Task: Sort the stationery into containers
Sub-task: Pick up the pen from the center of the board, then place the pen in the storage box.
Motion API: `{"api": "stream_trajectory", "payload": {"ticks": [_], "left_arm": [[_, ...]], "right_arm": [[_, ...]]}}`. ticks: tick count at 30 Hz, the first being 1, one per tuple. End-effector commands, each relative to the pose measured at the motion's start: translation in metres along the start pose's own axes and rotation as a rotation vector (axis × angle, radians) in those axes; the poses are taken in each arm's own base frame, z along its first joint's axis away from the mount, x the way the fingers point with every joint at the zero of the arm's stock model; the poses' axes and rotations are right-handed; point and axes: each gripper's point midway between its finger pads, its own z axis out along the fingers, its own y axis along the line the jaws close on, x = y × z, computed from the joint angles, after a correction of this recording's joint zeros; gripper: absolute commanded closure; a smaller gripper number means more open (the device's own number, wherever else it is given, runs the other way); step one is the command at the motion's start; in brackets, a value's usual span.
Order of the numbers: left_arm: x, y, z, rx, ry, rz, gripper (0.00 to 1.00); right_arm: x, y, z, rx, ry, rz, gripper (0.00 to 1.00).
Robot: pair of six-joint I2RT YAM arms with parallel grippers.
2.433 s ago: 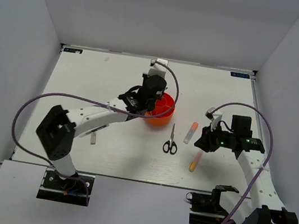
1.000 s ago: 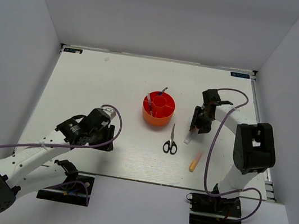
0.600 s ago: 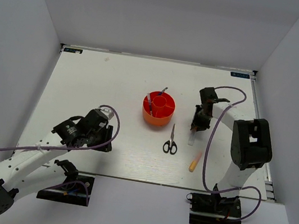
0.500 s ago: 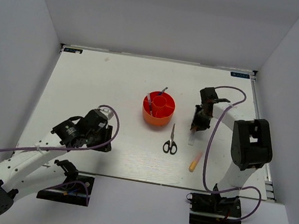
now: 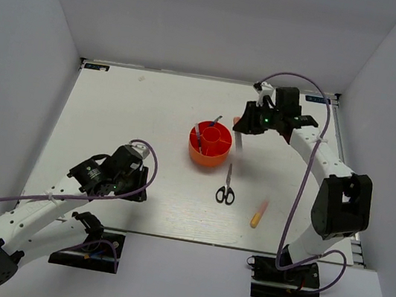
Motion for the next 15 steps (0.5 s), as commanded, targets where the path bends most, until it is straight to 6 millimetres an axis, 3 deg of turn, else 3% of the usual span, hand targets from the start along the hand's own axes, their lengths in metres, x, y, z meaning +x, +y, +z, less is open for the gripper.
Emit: {"api": "stream_trajectory", "payload": {"ticks": [1,2,5,11,15], "left_arm": [[-0.004,0.000,0.000,-0.005,-0.022,-0.008,0.51],[-0.004,0.000,0.001,-0.004,-0.020,-0.011,0.51],[-0.003,0.000,0.001,-0.010,-0.013,-0.014,0.51],[-0.001,0.004,0.002,-0.030,-0.009,-0.019,0.51],[0.000,0.006,0.002,-0.040,-0.003,-0.026,0.51]], "right_arm": [[-0.043,0.044,0.000,-0.250,-0.139,-0.190,1.00],[-0.063,0.048,0.000,-0.271,-0.211,-0.240,1.00],[-0.084,0.051,0.008,-0.307,-0.309,-0.297,1.00],[-0.106,0.034,0.030,-0.269,-0.440,-0.359,1.00],[-0.105,0.025,0.043,-0.260,-0.486,-0.353,1.00]]}}
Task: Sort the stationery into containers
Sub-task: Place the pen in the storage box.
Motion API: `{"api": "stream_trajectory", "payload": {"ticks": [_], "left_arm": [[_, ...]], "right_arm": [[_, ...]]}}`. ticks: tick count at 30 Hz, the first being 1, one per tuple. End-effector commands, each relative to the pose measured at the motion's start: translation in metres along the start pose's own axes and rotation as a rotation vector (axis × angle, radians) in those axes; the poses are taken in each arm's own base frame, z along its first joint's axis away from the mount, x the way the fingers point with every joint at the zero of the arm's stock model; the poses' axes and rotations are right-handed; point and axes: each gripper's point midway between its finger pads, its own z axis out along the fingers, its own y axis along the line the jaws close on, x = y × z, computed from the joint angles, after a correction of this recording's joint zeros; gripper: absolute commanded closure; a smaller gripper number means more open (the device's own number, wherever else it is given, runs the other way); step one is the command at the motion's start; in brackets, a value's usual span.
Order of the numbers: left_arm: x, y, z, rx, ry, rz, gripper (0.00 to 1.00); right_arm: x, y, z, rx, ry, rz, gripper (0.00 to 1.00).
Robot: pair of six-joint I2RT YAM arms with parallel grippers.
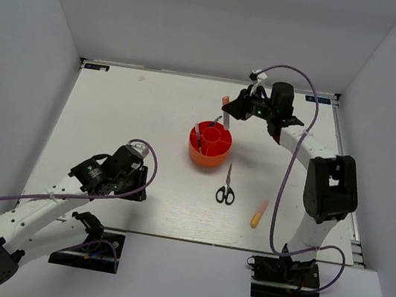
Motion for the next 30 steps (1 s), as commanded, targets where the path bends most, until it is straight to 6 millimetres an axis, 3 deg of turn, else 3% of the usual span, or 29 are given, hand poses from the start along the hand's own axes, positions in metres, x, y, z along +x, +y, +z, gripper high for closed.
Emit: {"api": "stream_trajectory", "payload": {"ticks": [1,9,10,12,13,16,20,24,26,27,28,29,30], "left_arm": [[0.001,0.003,0.000,-0.018,-0.001,-0.010,0.51],[0.000,0.007,-0.002,-0.038,-0.012,-0.008,0.51],[-0.001,0.007,-0.002,-0.037,-0.017,-0.010,0.51],[-0.003,0.007,-0.003,-0.038,-0.019,-0.007,0.51],[-0.002,0.007,-0.002,-0.042,-0.014,-0.004,0.51],[-0.004,0.007,-0.001,-0.049,-0.014,0.004,0.51],[-0.010,0.003,0.000,-0.043,-0.022,0.009,0.51],[-0.018,0.000,-0.001,-0.042,-0.028,0.024,0.51],[-0.023,0.004,-0.002,-0.078,-0.033,0.038,0.56],[-0.027,0.008,-0.002,-0.108,-0.039,0.042,0.69],[-0.036,0.005,-0.008,-0.112,-0.061,0.041,0.79],[-0.035,0.015,-0.005,-0.165,-0.028,0.038,0.89],[-0.039,0.016,-0.007,-0.176,-0.028,0.034,0.99]], "right_arm": [[-0.022,-0.008,0.010,0.001,-0.121,-0.080,1.00],[0.011,0.001,0.014,-0.051,-0.099,-0.018,0.98],[0.018,0.001,0.012,-0.052,-0.089,-0.009,0.86],[0.019,0.003,0.011,-0.055,-0.089,-0.014,0.79],[0.023,0.005,0.010,-0.058,-0.081,-0.009,0.69],[0.022,0.009,0.004,-0.065,-0.084,-0.020,0.51],[0.015,0.016,-0.006,-0.060,-0.097,-0.036,0.40],[0.003,0.020,-0.019,-0.031,-0.104,-0.071,0.37],[-0.002,0.017,-0.037,0.047,-0.054,-0.141,0.39],[0.003,0.018,-0.050,0.097,0.006,-0.116,0.44],[-0.008,0.020,-0.063,0.123,0.011,-0.158,0.56],[0.006,0.019,-0.075,0.142,0.103,-0.177,1.00],[0.014,0.017,-0.092,0.212,0.194,-0.136,1.00]]}}
